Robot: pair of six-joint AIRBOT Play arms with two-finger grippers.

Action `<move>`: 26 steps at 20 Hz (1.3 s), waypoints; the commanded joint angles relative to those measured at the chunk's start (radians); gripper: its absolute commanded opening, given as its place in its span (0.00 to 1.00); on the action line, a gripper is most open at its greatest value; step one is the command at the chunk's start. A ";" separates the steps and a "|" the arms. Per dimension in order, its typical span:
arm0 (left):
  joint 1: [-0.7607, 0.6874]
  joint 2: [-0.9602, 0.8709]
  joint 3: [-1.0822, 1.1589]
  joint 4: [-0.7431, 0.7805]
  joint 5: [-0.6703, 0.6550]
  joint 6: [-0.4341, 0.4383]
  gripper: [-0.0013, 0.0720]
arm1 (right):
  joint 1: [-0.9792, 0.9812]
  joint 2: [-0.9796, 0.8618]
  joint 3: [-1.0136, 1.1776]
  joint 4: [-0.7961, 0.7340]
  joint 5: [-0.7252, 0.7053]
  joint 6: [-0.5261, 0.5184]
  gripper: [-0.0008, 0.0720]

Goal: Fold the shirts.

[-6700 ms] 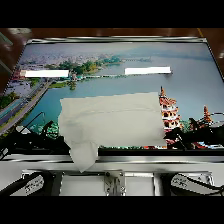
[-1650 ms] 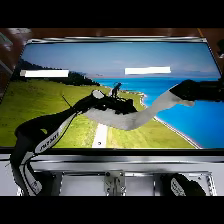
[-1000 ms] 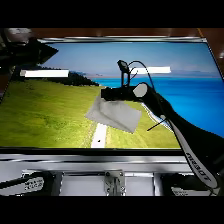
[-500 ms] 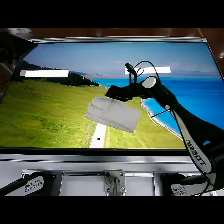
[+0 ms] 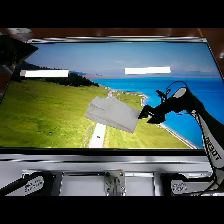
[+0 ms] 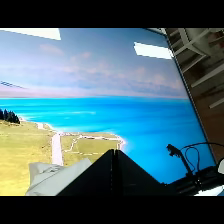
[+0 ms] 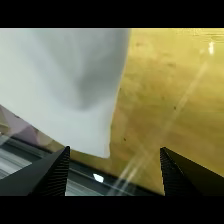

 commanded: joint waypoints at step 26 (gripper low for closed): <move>-0.062 0.001 0.000 0.001 0.017 -0.051 0.08 | -0.553 0.003 0.982 -0.098 0.379 -0.094 0.10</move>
